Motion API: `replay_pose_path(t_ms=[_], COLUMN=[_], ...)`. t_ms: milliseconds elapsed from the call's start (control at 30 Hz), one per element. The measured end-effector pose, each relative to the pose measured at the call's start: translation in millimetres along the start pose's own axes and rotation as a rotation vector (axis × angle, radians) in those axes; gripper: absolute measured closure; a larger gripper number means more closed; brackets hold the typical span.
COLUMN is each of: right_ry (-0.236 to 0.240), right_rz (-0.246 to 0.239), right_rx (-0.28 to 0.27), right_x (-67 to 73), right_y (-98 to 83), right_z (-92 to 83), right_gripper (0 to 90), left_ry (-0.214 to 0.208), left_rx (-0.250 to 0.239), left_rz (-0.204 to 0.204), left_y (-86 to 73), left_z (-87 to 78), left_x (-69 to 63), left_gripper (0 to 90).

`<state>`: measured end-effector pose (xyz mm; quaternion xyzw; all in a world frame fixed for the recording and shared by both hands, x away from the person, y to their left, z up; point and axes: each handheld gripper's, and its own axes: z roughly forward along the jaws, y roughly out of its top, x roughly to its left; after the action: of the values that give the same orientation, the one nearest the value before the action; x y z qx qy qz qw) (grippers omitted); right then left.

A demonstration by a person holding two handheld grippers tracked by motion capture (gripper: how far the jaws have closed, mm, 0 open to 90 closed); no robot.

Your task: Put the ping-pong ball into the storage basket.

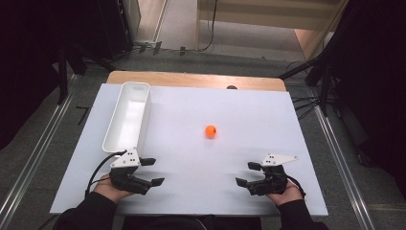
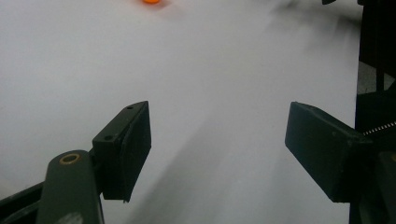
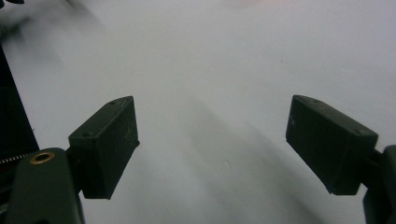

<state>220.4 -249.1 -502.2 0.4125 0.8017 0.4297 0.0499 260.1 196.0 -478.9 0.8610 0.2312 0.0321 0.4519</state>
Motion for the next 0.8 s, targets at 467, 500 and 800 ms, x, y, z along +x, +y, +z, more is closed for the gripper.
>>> replay_pose_path(t_ms=[467,500,800], right_ry=[0.005,0.006,0.007], right_rz=[-0.007,-0.007,-0.006], right_rx=[0.0,-0.002,0.01], right_x=[1.9,1.8,2.0], right_y=[0.4,0.6,1.5], right_z=[0.3,0.4,3.3], right_gripper=[15.5,15.5,15.5], left_ry=[-0.018,-0.013,0.005], left_rx=[-0.019,-0.016,-0.028], left_rz=[-0.025,-0.024,-0.021], left_y=[-2.6,-2.8,-4.1], left_z=[-2.0,-2.4,-6.2], left_x=[2.7,2.5,3.3], left_gripper=[23.4,23.4,23.4])
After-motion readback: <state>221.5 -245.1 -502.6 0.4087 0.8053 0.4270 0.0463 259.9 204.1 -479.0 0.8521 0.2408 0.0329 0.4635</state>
